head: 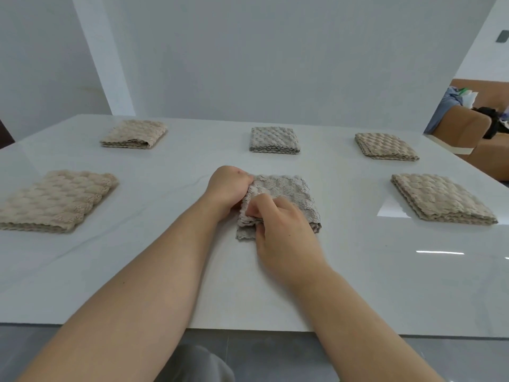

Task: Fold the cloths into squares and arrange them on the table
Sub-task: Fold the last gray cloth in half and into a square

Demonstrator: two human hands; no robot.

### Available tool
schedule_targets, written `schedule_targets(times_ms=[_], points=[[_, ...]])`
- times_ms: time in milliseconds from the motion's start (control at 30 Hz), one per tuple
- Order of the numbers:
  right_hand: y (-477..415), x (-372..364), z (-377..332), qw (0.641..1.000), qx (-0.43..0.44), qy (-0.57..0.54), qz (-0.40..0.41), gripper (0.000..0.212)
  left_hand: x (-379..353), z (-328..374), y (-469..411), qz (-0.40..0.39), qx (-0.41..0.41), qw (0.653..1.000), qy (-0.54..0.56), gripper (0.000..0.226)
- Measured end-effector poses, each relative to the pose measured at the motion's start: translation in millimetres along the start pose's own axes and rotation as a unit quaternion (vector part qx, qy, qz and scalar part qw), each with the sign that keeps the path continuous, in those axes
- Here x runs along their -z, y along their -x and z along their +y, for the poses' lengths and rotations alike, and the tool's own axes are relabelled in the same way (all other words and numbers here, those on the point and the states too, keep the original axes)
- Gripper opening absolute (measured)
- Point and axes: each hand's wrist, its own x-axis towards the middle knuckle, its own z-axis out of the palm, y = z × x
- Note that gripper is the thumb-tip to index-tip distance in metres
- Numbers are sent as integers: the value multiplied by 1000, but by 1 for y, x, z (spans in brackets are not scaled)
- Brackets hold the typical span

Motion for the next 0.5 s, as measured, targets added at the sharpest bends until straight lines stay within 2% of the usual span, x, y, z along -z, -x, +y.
schedule_targets(times_ms=[133,267,333,400,467,500], points=[[0,0,1,1000,14,-4,-21,37,0,-3,1,45,-38,996,-67,6],[2,0,2,998,40,21,-38,26,1,-9,3,53,-111,970,-211,13],[2,2,-1,999,30,12,8,20,1,-11,3,35,-127,955,-266,19],[1,3,-2,995,7,0,102,17,1,-12,5,23,-145,931,-334,27],[-2,5,2,982,-59,32,175,17,0,-9,9,23,-154,907,-392,33],[-3,6,5,977,-106,54,179,20,0,-6,11,22,-154,902,-404,33]])
